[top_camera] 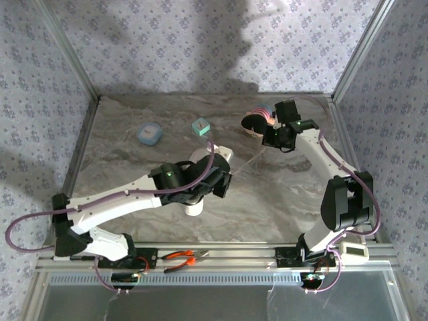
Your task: Tie the shoes
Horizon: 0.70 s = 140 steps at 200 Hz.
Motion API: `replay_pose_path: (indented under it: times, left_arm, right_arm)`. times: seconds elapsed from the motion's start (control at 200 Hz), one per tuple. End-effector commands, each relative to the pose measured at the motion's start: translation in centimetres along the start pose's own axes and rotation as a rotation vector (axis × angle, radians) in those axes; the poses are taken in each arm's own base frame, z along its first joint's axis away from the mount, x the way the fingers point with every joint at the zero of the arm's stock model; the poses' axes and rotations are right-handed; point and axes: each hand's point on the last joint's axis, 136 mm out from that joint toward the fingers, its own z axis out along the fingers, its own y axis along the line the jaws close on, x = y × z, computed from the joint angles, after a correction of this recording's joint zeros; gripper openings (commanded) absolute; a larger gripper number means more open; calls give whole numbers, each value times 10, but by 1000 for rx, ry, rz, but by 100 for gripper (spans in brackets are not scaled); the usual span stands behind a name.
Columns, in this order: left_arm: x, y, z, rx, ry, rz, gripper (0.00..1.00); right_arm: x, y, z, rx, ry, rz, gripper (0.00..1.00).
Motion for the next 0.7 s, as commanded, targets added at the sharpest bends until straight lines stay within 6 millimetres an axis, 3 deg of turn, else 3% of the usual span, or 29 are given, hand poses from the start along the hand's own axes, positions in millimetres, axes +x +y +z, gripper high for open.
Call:
replay_pose_path:
  times: [0.0, 0.06, 0.23, 0.335, 0.475, 0.63, 0.694]
  left_arm:
    - [15, -18, 16, 62, 72, 132, 21]
    - [11, -17, 13, 55, 62, 179, 32]
    - [-7, 14, -15, -20, -36, 282, 55]
    - [-18, 50, -26, -37, -82, 184, 56]
    - [-15, 117, -38, -97, -103, -48, 56]
    - [5, 187, -50, -204, -123, -326, 58]
    - [24, 209, -50, -224, -75, -439, 58]
  right_arm:
    - [-1, 7, -5, -12, 8, -33, 0]
    - [0, 10, -6, -17, 8, -44, 0]
    - [3, 26, -13, -64, -23, -103, 0]
    - [6, 39, -21, -106, -43, -135, 0]
    - [14, 70, -43, -152, -87, -232, 0]
    - [43, 129, -76, -241, -133, -412, 0]
    - [58, 157, -90, -290, -146, -492, 0]
